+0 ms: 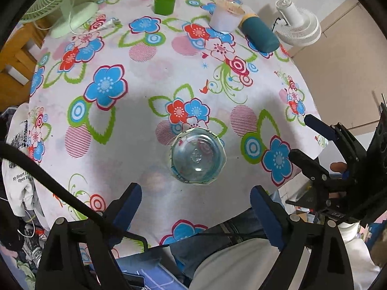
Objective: Flip cup upside down
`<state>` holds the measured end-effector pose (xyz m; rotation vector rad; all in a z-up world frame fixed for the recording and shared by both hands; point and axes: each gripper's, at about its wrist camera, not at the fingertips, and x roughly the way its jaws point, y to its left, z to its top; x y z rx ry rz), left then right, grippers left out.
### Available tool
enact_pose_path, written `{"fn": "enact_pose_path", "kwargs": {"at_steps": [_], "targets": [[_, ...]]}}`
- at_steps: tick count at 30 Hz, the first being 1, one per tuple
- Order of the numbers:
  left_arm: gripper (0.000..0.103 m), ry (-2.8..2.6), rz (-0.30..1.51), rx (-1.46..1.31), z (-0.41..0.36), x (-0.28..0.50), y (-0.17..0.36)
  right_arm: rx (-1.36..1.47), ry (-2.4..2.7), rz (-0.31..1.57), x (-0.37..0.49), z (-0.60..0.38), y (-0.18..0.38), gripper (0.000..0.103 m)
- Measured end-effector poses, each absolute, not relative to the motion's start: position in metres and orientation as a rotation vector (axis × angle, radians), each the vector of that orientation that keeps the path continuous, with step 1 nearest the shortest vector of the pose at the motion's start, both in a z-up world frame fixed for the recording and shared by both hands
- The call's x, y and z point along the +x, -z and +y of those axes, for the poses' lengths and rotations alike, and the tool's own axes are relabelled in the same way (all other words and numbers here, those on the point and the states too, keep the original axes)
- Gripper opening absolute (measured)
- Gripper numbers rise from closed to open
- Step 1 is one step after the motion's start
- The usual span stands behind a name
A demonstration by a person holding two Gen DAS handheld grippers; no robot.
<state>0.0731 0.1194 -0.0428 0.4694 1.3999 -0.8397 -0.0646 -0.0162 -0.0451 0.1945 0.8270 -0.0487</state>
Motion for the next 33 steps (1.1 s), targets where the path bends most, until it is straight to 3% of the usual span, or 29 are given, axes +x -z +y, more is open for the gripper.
{"fn": "enact_pose_path", "kwargs": {"at_steps": [11, 33], "targets": [[0.092, 0.846, 1.336, 0.375, 0.148, 0.073, 0.028, 0.157, 0.03, 0.811, -0.056, 0.008, 0.029, 0.076], [0.094, 0.763, 0.957, 0.077, 0.195, 0.085, 0.003, 0.102, 0.087, 0.676, -0.047, 0.033, -0.018, 0.076]]}}
